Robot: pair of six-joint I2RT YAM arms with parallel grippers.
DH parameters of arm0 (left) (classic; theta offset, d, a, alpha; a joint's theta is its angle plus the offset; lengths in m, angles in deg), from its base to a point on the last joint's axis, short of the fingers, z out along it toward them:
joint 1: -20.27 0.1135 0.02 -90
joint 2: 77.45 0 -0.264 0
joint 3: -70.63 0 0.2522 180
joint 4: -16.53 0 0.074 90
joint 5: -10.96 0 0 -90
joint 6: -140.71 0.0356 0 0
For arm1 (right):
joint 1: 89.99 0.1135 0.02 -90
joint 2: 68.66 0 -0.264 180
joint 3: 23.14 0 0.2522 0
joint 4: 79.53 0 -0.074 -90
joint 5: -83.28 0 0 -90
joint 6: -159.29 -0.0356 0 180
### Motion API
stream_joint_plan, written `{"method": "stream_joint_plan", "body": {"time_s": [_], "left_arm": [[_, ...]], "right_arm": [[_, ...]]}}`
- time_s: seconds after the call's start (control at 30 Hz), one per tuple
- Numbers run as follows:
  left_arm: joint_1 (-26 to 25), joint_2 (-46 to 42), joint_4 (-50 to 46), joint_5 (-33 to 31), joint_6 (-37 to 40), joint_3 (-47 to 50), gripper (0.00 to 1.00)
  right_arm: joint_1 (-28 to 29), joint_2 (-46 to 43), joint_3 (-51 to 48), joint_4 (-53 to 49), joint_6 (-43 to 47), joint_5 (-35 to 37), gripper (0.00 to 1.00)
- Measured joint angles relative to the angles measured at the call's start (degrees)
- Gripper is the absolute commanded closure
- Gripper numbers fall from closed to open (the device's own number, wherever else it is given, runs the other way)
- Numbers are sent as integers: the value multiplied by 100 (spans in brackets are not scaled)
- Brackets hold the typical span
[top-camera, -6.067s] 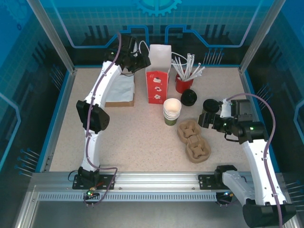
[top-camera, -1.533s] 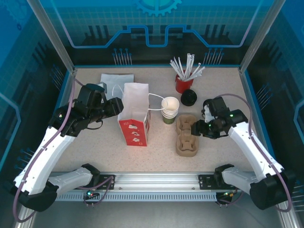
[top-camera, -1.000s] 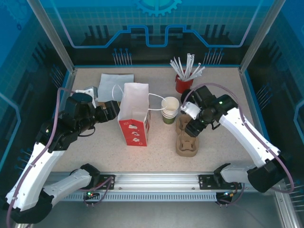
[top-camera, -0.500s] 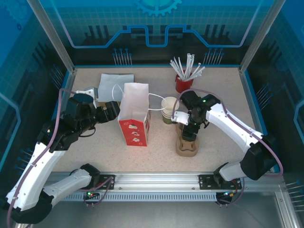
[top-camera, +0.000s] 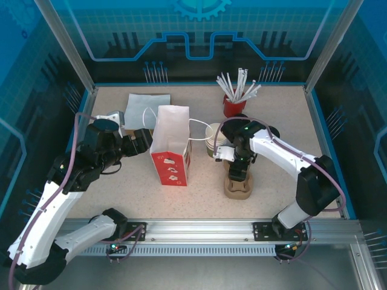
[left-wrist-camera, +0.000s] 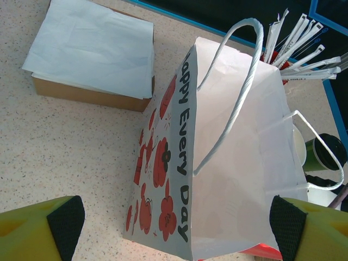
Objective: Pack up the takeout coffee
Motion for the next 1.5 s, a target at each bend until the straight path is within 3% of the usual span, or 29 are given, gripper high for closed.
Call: {"method": "stream_joint_plan", "body": {"time_s": [0.53, 0.63, 0.83, 1.5], "left_arm": [[0, 9, 0, 0, 20, 0, 8], [0, 39, -2, 0, 22, -2, 8], [0, 94, -2, 0, 66, -2, 8], [0, 94, -2, 2, 122, -2, 8]], "right_arm": [[138, 317, -94, 28, -9, 61, 30], [157, 317, -94, 28, -28, 114, 39], [160, 293, -94, 31, -52, 170, 47], [188, -35, -92, -109, -76, 186, 47]]}}
